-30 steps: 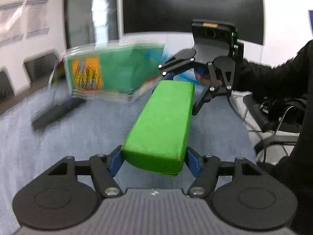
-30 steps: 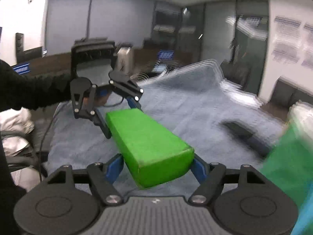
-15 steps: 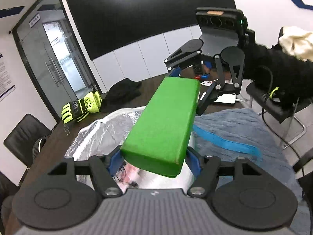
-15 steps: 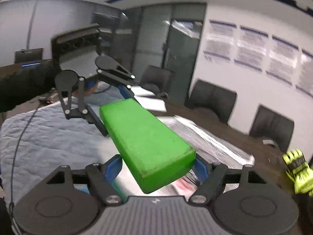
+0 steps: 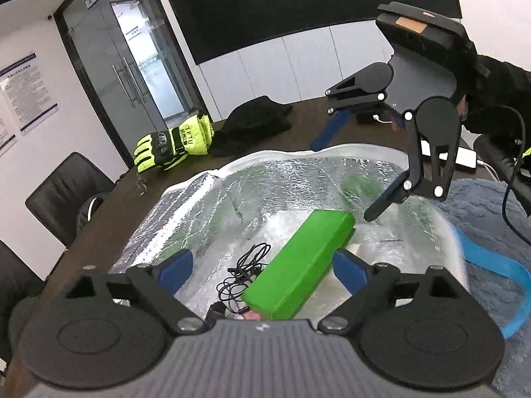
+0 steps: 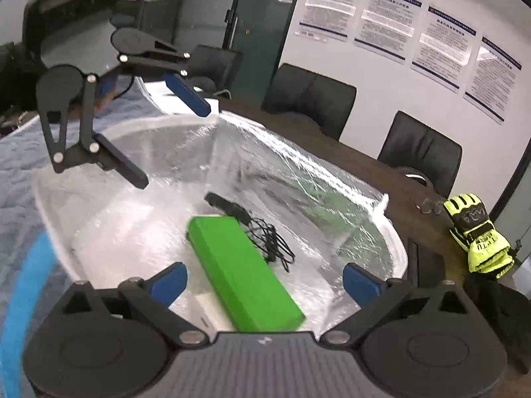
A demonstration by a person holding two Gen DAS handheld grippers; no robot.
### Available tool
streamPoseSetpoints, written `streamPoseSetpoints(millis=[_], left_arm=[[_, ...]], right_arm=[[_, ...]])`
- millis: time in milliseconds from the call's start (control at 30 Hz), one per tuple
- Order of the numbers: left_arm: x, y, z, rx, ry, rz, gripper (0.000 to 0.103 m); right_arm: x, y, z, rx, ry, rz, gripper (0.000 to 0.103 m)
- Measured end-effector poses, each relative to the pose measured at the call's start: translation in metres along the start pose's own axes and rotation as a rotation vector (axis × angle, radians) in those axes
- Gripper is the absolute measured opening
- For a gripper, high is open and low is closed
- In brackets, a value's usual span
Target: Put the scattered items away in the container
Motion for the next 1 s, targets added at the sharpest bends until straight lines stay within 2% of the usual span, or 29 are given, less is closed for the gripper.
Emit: streamPoseSetpoints(millis=[100, 167, 267, 300, 367, 433, 467, 567, 633, 733, 800, 867, 933, 1000], left_arm=[[0.0, 0.001, 0.014, 0.014, 0.026, 0.03, 0.097], [0.003, -0.001, 0.038, 0.058, 0.046, 0.096, 0.1], [0.017, -0.002, 0.082, 0.214, 0.12, 0.175, 0.103], [0.025, -0.003, 0.097, 0.243, 0.179, 0.198, 0.103], [0.037, -0.005, 0.12, 0.233, 0.344, 0.257, 0.103], [0.053, -0.015, 0.15, 0.225, 0.474, 0.332, 0.103], [0.063, -0.024, 0.167, 0.224, 0.51, 0.362, 0.103], [0.086, -0.052, 0.207, 0.163, 0.571, 0.415, 0.103], [0.1, -0.076, 0.228, 0.125, 0.644, 0.468, 0.103], [0.12, -0.121, 0.244, 0.073, 0.715, 0.476, 0.103], [0.125, -0.156, 0.245, -0.003, 0.783, 0.493, 0.103], [0.125, -0.188, 0.248, -0.041, 0.846, 0.636, 0.103], [0.125, -0.227, 0.246, -0.076, 0.857, 0.849, 0.103], [0.126, -0.26, 0.243, -0.101, 0.872, 0.99, 0.103]], right_arm=[[-0.014, 0.014, 0.007, 0.043, -0.009, 0.01, 0.1], [-0.023, 0.022, 0.026, 0.116, -0.005, 0.011, 0.1], [-0.055, 0.044, 0.06, 0.278, 0.037, 0.038, 0.103], [-0.067, 0.052, 0.069, 0.327, 0.038, 0.046, 0.103], [-0.094, 0.067, 0.081, 0.399, 0.026, 0.025, 0.103], [-0.123, 0.076, 0.087, 0.419, 0.042, 0.002, 0.103], [-0.142, 0.077, 0.088, 0.422, 0.072, 0.004, 0.103], [-0.192, 0.076, 0.08, 0.39, 0.151, 0.027, 0.103], [-0.219, 0.07, 0.069, 0.352, 0.181, -0.016, 0.103], [-0.259, 0.058, 0.047, 0.284, 0.227, -0.063, 0.103], [-0.281, 0.049, 0.028, 0.273, 0.246, -0.092, 0.103], [-0.293, 0.037, 0.0, 0.205, 0.181, -0.185, 0.103], [-0.3, 0.028, -0.032, 0.122, 0.084, -0.271, 0.103], [-0.304, 0.017, -0.061, 0.043, 0.051, -0.366, 0.103]])
Point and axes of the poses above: each gripper's, at about its wrist camera, not at the fingertips, and z roughly against the way its jaws point, x to its right, y to its top, the point moved 3 cm from there along -z, roughly the way its jaws point, and after that the axes turned 2 degrees about -y, right-handed, at the moved point
